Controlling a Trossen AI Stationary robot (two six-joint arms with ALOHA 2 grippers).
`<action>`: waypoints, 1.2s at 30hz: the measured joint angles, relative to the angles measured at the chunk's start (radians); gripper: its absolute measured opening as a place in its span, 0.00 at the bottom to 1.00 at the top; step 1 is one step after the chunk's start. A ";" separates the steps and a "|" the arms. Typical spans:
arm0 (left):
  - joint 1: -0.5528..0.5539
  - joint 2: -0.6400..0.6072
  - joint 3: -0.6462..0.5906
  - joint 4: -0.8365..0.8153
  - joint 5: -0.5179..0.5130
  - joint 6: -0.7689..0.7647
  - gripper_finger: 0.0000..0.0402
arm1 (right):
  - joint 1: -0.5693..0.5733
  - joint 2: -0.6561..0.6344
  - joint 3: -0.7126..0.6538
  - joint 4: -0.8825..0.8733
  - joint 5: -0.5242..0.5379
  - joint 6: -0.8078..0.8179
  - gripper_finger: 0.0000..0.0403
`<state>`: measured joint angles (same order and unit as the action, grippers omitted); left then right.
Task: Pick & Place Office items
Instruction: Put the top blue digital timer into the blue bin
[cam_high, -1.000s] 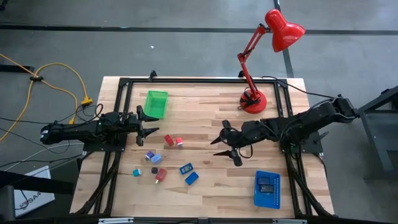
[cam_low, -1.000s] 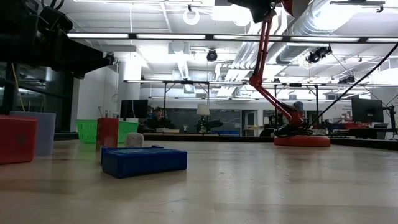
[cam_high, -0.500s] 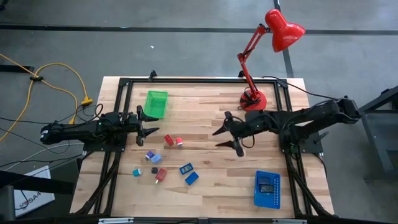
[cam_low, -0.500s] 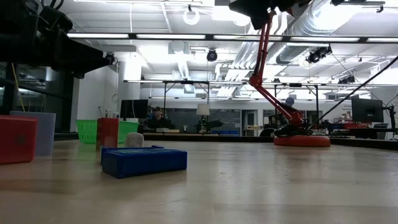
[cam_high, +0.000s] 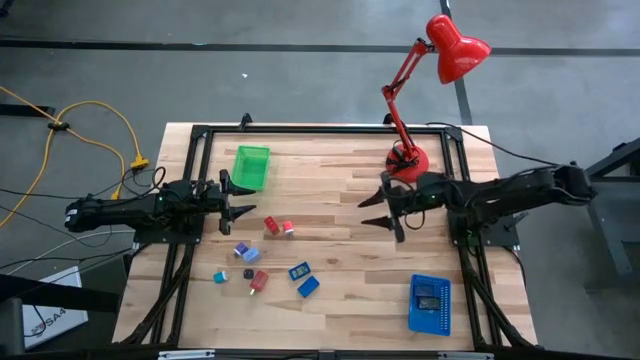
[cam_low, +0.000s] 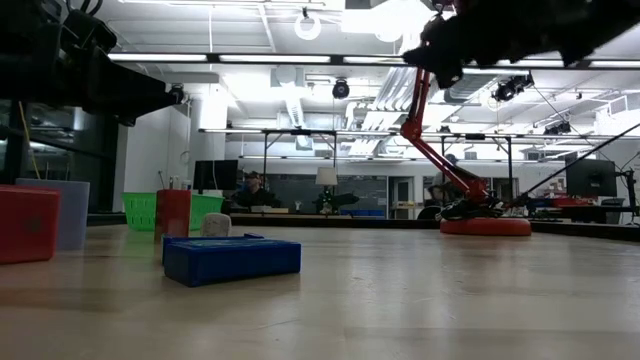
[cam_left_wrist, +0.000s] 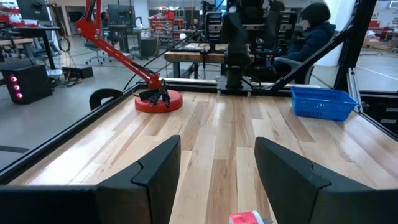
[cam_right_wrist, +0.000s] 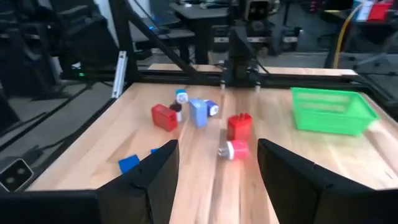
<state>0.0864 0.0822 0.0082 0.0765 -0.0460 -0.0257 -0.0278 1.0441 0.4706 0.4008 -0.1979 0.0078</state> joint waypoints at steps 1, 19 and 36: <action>0.000 0.000 0.000 0.000 0.000 0.000 0.50 | -0.001 -0.018 -0.018 0.011 0.010 0.000 0.51; 0.000 0.000 0.000 0.000 0.000 0.000 0.50 | 0.018 -0.188 -0.165 0.006 0.038 -0.031 0.51; 0.000 0.000 0.000 0.000 0.000 0.000 0.50 | 0.028 -0.188 -0.164 0.006 0.015 -0.032 0.51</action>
<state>0.0868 0.0822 0.0082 0.0761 -0.0460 -0.0257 -0.0002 0.8558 0.3065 0.4065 -0.1825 -0.0238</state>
